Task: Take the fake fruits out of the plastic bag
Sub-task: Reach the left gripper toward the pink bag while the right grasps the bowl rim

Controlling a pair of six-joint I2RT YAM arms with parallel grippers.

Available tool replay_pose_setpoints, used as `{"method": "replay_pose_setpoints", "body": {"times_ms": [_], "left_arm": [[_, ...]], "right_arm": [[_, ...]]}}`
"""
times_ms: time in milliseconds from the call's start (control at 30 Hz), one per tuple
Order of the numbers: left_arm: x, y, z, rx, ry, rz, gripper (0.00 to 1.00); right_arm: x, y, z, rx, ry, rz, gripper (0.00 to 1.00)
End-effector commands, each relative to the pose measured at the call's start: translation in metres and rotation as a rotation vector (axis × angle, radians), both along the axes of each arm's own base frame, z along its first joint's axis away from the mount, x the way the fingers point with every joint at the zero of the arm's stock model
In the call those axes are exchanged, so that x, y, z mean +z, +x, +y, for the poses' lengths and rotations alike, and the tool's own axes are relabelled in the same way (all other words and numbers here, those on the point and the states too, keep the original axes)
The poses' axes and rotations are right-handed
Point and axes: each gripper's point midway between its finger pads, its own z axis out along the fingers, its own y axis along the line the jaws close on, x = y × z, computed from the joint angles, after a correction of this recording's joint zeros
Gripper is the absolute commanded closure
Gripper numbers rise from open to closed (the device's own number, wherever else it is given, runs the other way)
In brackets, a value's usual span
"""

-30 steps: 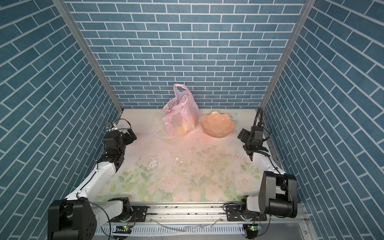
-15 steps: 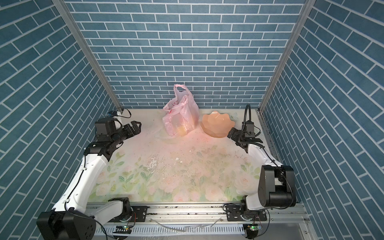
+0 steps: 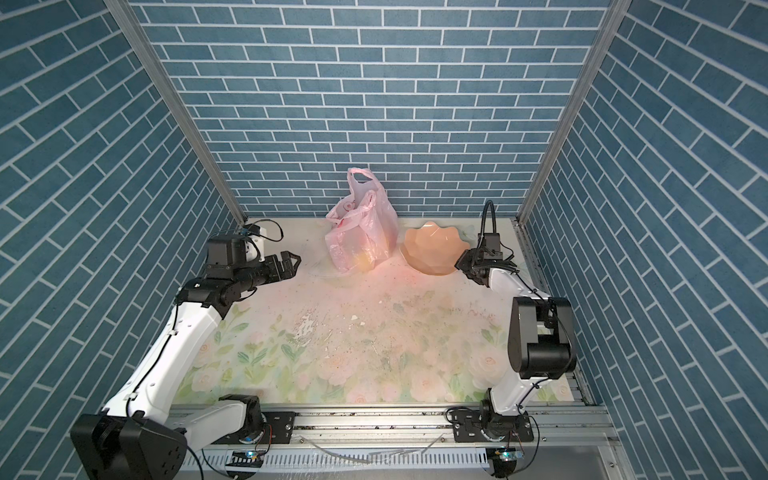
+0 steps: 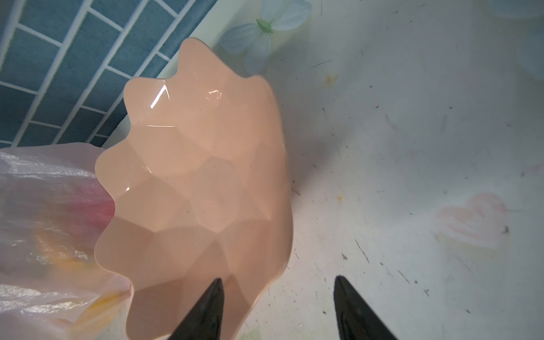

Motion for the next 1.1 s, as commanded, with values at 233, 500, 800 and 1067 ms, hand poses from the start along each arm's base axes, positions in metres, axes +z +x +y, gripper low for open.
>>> {"method": "replay_pose_setpoints", "body": {"times_ms": [233,500,800,1067], "left_arm": [[0.006,-0.010,-0.003,-0.023,0.034,-0.027,0.01],[0.000,-0.009,-0.004,-0.030,0.033,0.000,0.01],[-0.002,-0.009,-0.006,-0.033,0.031,0.018,0.01],[-0.001,-0.010,-0.003,-0.020,0.038,0.023,0.01]], "right_arm": [[-0.018,0.028,0.015,0.011,0.064,0.029,0.57],[-0.033,0.030,0.023,0.022,0.098,0.053,0.71],[-0.039,0.018,0.023,0.014,0.103,0.074,0.93],[-0.033,-0.014,0.021,0.009,0.106,0.105,1.00]]}}
